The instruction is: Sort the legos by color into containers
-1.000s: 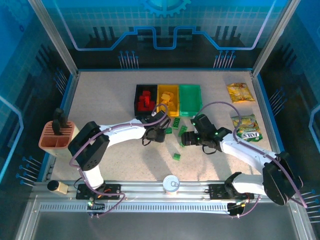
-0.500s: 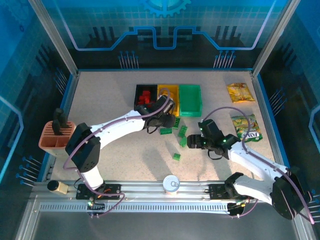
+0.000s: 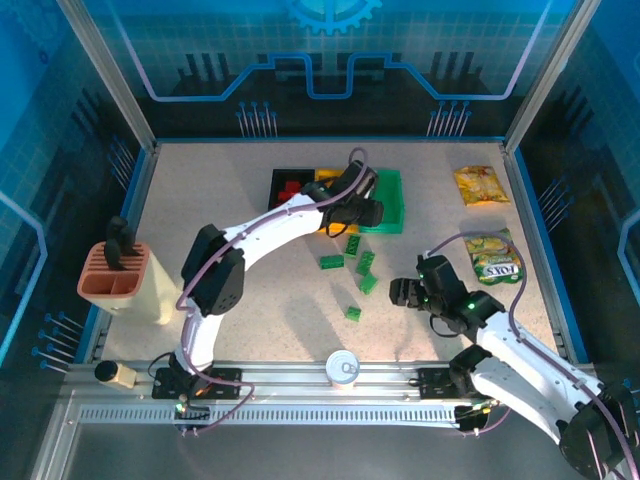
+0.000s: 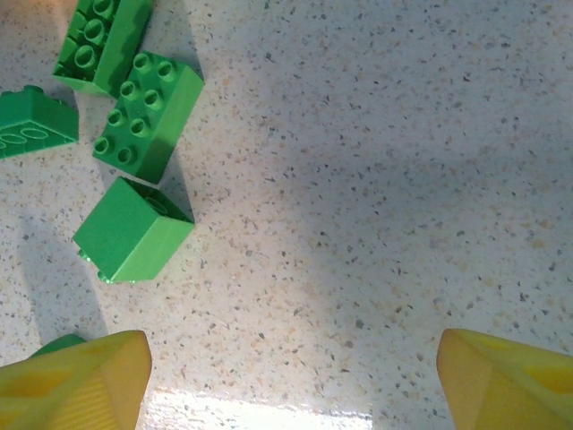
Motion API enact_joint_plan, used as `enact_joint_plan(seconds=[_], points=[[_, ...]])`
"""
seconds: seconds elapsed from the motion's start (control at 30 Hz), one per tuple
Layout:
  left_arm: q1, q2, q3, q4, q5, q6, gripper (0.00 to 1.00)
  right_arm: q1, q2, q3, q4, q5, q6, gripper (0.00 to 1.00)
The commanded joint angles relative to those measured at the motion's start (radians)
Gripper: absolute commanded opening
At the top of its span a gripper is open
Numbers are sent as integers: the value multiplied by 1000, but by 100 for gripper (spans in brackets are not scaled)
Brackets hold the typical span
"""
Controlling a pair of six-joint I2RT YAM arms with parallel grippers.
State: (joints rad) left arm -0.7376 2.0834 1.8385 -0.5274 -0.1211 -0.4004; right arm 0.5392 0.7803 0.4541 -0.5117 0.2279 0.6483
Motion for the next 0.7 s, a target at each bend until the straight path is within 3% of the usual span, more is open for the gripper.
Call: enact_joint_plan(seconds=[0.0,0.33,0.53,0.67], points=[[22,69,137,-56,35,6,46,-16,-29,-18,-37,4,14,84],[48,246,415,-152,44,0,51,-19,-78,-56,-27,-47,37,84],[56,265,509,-171,55,-41,78,-19,-72,-51,-18,-73,43,82],[46,170,448,-116,69,-41,81,-19,-70,-53,-16,-78,49,82]])
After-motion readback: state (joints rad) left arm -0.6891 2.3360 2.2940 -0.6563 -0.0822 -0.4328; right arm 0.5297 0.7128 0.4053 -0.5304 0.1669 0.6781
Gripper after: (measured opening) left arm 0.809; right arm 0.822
